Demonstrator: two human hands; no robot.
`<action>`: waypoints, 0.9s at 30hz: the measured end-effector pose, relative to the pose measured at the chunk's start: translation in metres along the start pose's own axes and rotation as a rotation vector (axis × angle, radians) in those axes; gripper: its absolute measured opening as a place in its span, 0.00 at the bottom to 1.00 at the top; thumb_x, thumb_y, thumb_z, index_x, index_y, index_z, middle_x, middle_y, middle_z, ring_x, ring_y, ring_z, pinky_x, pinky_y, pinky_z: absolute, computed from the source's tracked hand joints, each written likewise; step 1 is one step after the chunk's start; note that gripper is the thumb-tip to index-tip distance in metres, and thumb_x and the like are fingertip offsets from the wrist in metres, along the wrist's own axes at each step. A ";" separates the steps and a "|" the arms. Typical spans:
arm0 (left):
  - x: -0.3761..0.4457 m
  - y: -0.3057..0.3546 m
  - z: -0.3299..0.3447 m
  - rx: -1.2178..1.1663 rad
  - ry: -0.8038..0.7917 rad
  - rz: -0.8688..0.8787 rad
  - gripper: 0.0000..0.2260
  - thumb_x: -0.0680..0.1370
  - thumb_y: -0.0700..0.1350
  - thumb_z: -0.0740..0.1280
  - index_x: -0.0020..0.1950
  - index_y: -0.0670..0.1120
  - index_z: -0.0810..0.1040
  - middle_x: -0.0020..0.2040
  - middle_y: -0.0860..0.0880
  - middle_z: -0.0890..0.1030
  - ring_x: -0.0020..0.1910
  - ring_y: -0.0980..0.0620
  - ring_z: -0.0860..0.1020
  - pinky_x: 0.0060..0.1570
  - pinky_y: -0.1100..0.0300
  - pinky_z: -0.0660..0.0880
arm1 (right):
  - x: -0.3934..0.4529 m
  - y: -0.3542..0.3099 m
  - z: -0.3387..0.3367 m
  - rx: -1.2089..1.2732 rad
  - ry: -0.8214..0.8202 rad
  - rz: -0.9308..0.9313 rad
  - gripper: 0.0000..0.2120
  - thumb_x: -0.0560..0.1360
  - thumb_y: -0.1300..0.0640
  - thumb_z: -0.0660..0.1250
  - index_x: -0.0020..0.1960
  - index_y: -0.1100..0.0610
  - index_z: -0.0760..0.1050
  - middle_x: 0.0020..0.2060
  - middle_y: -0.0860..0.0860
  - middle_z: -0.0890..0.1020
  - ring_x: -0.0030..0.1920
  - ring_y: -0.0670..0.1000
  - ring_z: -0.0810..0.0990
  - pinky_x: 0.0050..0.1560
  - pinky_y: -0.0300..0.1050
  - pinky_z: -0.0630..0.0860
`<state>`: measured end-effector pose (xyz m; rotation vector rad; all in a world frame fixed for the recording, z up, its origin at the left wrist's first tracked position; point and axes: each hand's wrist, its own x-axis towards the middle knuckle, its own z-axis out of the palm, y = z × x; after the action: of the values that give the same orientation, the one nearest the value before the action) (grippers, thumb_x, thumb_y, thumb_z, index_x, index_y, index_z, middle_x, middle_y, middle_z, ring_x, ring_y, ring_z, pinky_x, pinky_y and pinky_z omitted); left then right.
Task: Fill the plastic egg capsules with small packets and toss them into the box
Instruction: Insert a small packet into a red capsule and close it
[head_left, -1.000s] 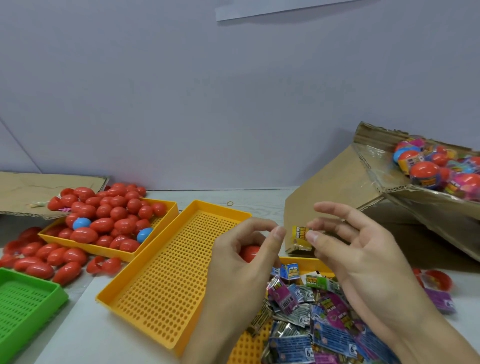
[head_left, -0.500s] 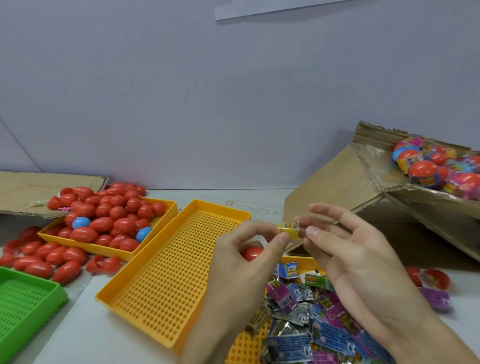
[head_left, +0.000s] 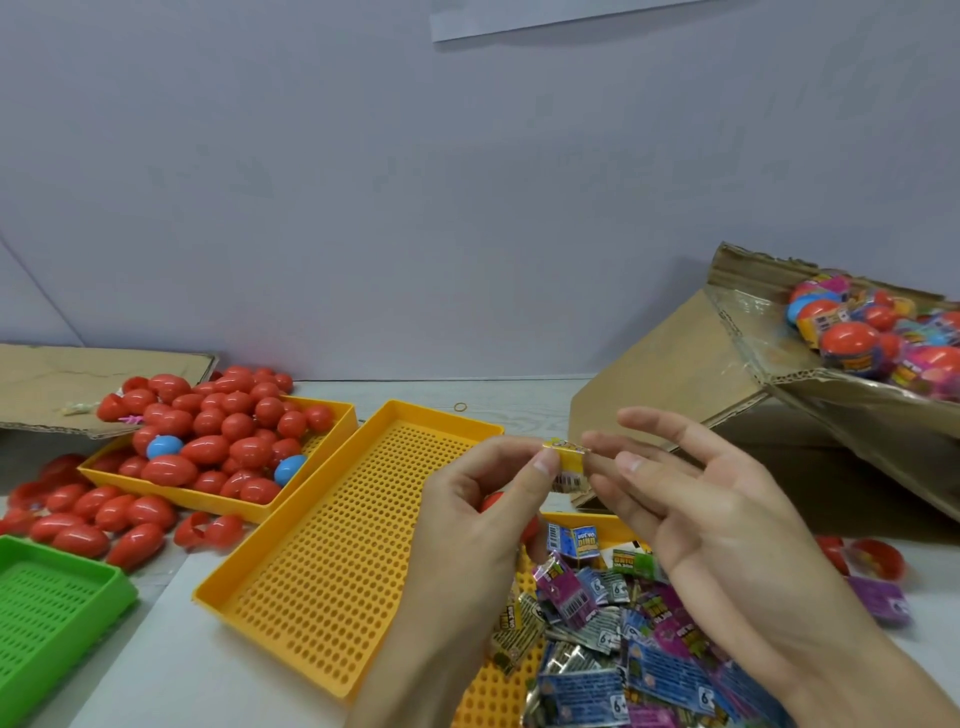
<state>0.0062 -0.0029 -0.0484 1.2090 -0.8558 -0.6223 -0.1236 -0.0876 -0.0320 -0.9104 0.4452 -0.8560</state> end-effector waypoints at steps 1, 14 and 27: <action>0.000 0.000 0.000 0.001 -0.006 -0.003 0.05 0.73 0.49 0.70 0.41 0.50 0.84 0.27 0.54 0.75 0.24 0.51 0.70 0.28 0.58 0.69 | 0.000 -0.001 -0.001 -0.012 0.016 0.001 0.18 0.66 0.65 0.69 0.56 0.61 0.77 0.48 0.61 0.86 0.48 0.58 0.86 0.39 0.39 0.81; -0.002 0.005 -0.005 -0.017 -0.224 -0.056 0.09 0.72 0.51 0.72 0.43 0.46 0.84 0.29 0.53 0.74 0.25 0.54 0.69 0.27 0.64 0.69 | -0.002 0.003 0.001 -0.407 -0.134 0.076 0.15 0.73 0.46 0.63 0.50 0.51 0.85 0.44 0.54 0.87 0.44 0.49 0.85 0.39 0.42 0.77; -0.002 0.004 -0.008 -0.069 -0.284 -0.102 0.12 0.72 0.52 0.71 0.43 0.43 0.83 0.35 0.45 0.74 0.30 0.51 0.69 0.28 0.63 0.68 | -0.001 -0.001 -0.005 -0.298 -0.177 0.251 0.18 0.67 0.49 0.71 0.47 0.63 0.83 0.39 0.57 0.77 0.37 0.49 0.75 0.38 0.41 0.72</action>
<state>0.0122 0.0039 -0.0461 1.1223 -1.0048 -0.9144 -0.1280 -0.0894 -0.0334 -1.1662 0.5281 -0.4816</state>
